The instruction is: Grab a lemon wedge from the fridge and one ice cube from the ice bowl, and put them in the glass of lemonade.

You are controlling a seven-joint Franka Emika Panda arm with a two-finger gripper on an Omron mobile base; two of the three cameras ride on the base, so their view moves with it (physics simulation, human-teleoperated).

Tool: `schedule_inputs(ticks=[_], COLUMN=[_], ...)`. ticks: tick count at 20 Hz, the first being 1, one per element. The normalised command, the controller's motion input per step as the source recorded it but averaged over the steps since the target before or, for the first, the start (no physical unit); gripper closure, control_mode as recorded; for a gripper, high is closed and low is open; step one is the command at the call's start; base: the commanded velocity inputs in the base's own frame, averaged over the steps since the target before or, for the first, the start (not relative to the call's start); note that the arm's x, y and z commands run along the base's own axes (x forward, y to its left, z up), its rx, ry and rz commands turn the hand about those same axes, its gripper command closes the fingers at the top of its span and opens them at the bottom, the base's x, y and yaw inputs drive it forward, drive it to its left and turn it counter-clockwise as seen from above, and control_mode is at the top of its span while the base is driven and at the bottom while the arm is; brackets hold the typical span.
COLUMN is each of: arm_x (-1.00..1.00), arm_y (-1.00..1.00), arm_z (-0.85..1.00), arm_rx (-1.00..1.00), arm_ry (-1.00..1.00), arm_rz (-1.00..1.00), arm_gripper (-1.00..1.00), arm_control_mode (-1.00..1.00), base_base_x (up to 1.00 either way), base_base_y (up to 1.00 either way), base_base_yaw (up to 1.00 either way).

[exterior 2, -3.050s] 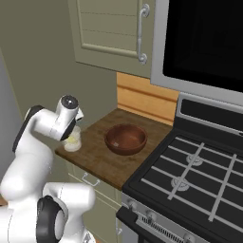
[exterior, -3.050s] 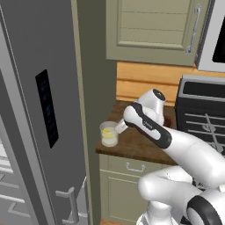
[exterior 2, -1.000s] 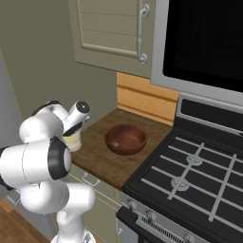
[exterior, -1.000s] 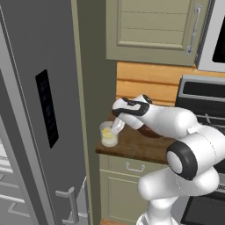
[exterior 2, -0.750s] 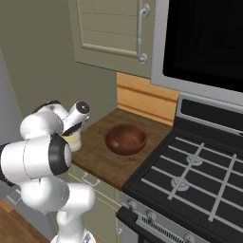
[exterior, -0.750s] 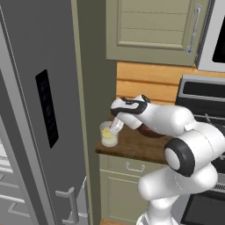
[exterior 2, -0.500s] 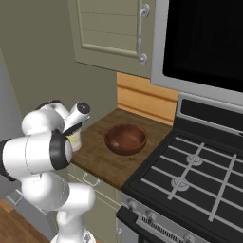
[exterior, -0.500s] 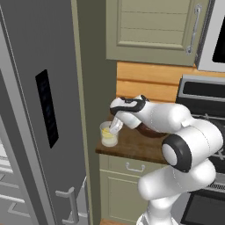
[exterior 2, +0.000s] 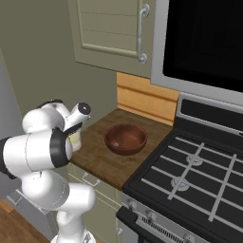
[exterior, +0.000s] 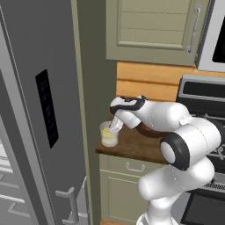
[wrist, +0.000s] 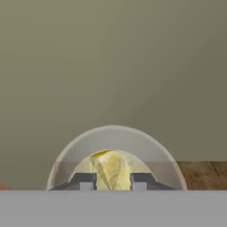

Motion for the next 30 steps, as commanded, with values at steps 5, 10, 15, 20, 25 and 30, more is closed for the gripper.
schedule_inputs(ticks=[5,10,15,20,25,30], arm_x=[0.01,0.0,-0.26,-0.91,-0.8,-0.79], arm_y=[0.07,0.0,-0.01,-0.32,-0.49,-0.81], arm_z=[0.0,0.0,0.26,0.77,0.98,0.91], arm_rx=[0.0,0.0,0.0,0.0,0.0,0.0], arm_ry=[-0.02,-0.03,-0.07,-0.23,-0.18,-0.17], arm_rz=[0.0,0.0,0.0,0.0,0.0,-0.04], arm_gripper=[-1.0,-1.0,-1.0,-1.0,-1.0,-1.0], arm_control_mode=[-1.0,-1.0,-1.0,-1.0,-1.0,-1.0], base_base_x=[0.0,0.0,0.0,0.0,0.0,0.0], base_base_y=[0.0,0.0,0.0,0.0,0.0,0.0], base_base_yaw=[0.0,0.0,0.0,0.0,0.0,0.0])
